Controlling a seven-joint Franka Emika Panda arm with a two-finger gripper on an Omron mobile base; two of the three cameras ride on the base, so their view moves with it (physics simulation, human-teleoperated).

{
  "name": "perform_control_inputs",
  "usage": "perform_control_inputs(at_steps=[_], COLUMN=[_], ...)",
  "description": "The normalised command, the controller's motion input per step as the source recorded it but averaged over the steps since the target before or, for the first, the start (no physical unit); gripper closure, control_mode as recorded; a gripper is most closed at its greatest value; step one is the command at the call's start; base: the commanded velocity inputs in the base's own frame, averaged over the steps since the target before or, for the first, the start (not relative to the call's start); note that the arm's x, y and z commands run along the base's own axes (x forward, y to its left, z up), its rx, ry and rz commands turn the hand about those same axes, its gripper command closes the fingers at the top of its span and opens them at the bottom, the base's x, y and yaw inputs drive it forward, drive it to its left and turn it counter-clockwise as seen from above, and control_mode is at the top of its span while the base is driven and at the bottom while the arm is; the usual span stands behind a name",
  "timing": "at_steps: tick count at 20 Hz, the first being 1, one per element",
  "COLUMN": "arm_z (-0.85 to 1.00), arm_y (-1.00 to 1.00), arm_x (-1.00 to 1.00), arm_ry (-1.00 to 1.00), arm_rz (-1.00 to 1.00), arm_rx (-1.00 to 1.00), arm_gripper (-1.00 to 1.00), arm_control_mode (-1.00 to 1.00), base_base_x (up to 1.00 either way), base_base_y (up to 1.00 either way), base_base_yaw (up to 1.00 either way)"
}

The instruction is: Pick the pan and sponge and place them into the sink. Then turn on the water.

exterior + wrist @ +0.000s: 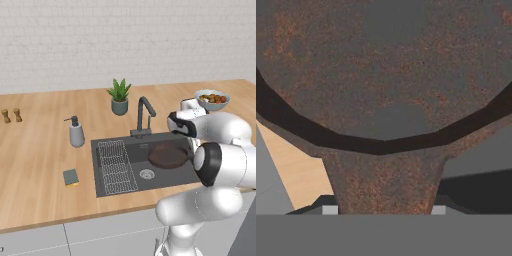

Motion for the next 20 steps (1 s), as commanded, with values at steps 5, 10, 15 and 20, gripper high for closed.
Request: perform_control_inputs(at_steps=[5, 10, 15, 20], arm_z=[-0.28, -0.28, -0.25, -0.21], arm_y=[0.0, 0.0, 0.0, 0.0], arm_x=[0.0, 0.01, 0.06, 0.13], arm_ry=[0.0, 0.0, 0.0, 0.0], arm_rz=[0.0, 0.0, 0.0, 0.01], arm_rx=[0.0, 0.0, 0.0, 0.0], arm_gripper=[1.0, 1.0, 1.0, 1.0], arm_control_mode=[-1.0, -1.0, -1.0, -1.0], base_base_x=[0.0, 0.0, 0.0, 0.0], base_base_y=[0.0, 0.0, 0.0, 0.0], base_base_yaw=[0.0, 0.0, 0.0, 0.0])
